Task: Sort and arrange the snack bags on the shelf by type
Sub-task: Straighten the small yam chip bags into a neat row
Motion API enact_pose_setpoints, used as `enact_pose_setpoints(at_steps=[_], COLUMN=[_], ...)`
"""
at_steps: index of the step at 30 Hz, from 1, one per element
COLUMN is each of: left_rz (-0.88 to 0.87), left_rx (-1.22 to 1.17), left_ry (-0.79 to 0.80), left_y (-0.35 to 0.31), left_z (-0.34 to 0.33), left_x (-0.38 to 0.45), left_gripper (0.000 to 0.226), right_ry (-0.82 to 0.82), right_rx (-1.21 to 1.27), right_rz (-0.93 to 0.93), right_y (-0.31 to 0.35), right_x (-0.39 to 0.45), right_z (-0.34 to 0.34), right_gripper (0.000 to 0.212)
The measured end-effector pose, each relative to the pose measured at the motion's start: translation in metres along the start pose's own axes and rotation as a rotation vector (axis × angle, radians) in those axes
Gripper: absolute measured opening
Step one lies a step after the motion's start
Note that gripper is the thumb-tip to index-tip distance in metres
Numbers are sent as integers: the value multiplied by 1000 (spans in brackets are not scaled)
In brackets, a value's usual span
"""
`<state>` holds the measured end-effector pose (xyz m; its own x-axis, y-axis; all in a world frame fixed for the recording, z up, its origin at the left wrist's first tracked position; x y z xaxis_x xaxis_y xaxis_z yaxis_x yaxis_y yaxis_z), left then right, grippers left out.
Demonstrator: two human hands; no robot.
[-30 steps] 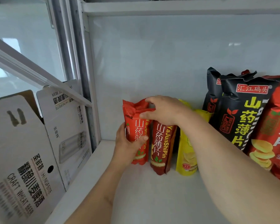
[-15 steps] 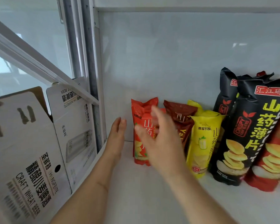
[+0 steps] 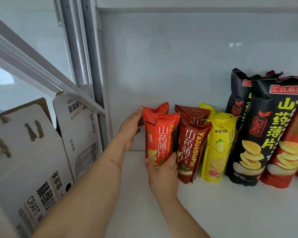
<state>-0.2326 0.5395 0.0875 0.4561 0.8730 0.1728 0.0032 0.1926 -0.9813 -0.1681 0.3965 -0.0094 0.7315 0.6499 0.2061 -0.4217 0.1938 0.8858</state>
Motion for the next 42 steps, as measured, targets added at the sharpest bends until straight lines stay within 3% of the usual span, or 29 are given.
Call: enact_pose_setpoints(at_steps=[4,13,21,27,34,38,42], left_rz=[31,13,67,87,74,-54,-330], left_rx=[-43,-122,-264,-324,-340,-272,129], left_ry=[20,53,-22,-52,-48,-178,-414], left_y=[-3,-12,5,10,-2,-30,-77], left_z=[-1,-4,19,19,21,33,33], left_x=[9,15,10,2,-5,-5,-19], left_gripper=[45,29,54,51,68,43,45], right_ry=[-49,-31,3,-8,25,-164,-438], right_rx=[-35,-159,-178,-192,-129,-116,43], right_rz=[-77,-53,-33,-43,26,189,164], right_y=[-7,-8,-5,-4,-3,0,-15], right_x=[6,9,-1,0,-5,-17,-15], right_z=[-8,-10,-22,-22,-12,25,68], right_gripper=[104,80,84,85,105,86,70])
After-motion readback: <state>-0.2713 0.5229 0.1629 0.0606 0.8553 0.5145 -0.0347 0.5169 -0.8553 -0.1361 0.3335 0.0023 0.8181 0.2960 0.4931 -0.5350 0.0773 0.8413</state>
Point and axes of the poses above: each hand's wrist, its own x-axis towards the middle knuckle, its own z-axis out of the back of the hand, y = z × x, the point moved 4 cm from there along x, towards the middle knuckle, and after that the axes turned 3 degrees about x, right-handed, at the moved point
